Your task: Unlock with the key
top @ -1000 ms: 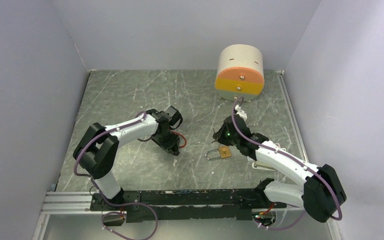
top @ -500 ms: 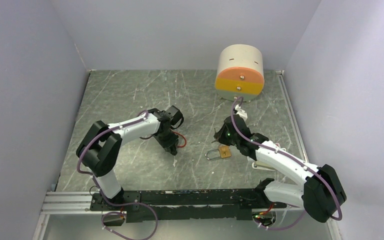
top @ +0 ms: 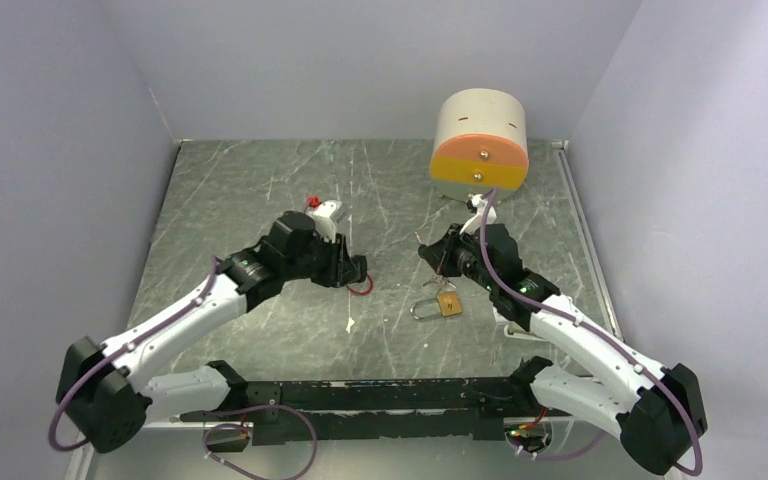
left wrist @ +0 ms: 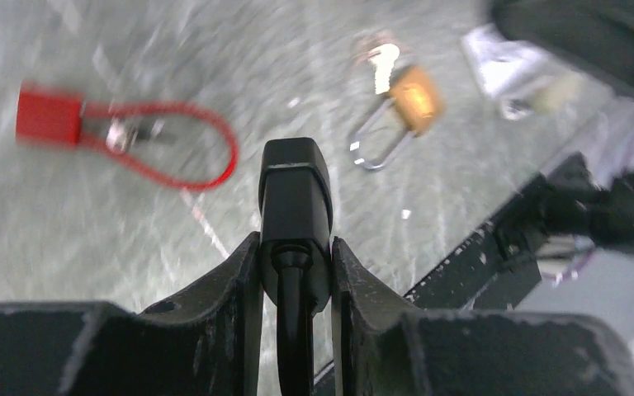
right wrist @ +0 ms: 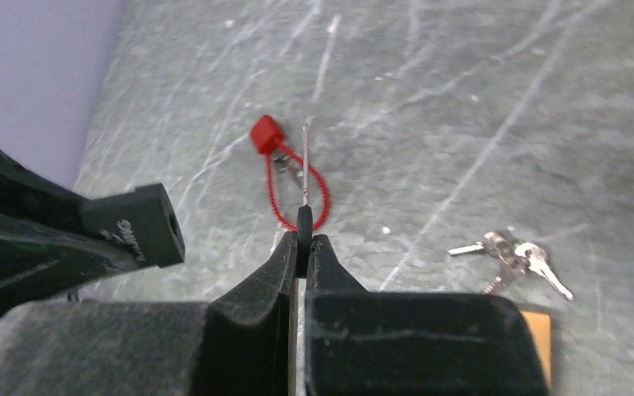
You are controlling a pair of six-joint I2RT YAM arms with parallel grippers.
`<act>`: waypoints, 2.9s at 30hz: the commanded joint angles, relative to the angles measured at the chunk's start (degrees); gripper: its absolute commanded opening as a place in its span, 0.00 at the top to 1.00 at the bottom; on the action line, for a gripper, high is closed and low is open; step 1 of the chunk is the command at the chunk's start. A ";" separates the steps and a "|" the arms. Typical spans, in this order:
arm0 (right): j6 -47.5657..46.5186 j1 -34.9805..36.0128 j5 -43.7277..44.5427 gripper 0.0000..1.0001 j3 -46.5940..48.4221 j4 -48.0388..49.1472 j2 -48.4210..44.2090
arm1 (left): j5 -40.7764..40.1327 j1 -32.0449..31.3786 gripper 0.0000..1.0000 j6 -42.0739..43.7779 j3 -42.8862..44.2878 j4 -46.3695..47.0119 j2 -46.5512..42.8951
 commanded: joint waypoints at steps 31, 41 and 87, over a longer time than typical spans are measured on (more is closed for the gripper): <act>-25.48 -0.44 -63.66 1.00 24.91 -5.18 -3.64 | 83.57 16.18 0.97 23.62 37.29 -9.82 1.92; -19.29 -0.44 -67.60 1.00 25.67 5.03 -2.40 | 84.38 16.17 0.97 13.04 32.96 1.11 0.71; -24.66 1.26 -56.91 1.00 28.22 -0.84 0.64 | 74.29 16.17 0.97 18.56 35.18 -5.94 -0.25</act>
